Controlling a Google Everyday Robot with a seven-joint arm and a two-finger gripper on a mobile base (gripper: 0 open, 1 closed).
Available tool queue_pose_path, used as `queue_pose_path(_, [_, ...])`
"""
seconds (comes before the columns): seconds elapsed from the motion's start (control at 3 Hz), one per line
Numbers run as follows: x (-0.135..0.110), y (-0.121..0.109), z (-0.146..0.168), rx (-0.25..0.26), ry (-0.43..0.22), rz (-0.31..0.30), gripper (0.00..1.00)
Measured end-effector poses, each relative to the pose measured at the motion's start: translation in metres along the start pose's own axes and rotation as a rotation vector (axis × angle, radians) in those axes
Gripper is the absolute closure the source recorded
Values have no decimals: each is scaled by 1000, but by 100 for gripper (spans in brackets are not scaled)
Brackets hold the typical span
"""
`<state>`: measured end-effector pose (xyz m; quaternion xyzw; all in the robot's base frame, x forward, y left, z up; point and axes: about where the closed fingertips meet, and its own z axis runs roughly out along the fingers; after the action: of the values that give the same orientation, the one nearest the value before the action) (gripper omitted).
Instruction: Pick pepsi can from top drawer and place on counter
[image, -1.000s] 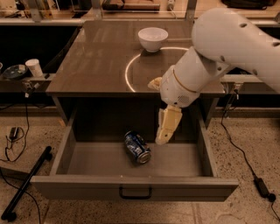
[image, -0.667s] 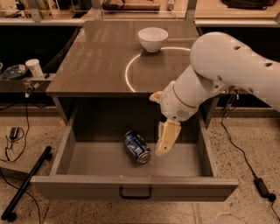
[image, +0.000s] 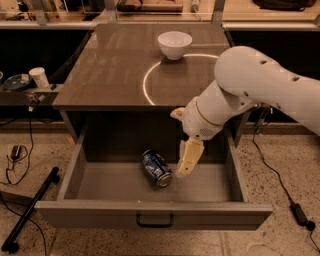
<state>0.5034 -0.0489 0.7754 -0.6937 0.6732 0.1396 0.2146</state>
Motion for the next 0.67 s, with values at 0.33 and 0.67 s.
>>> queue_pose_path(0.33, [3, -7, 9, -7, -5, 5, 0])
queue_pose_path(0.67, [10, -14, 28, -31, -16, 25, 0])
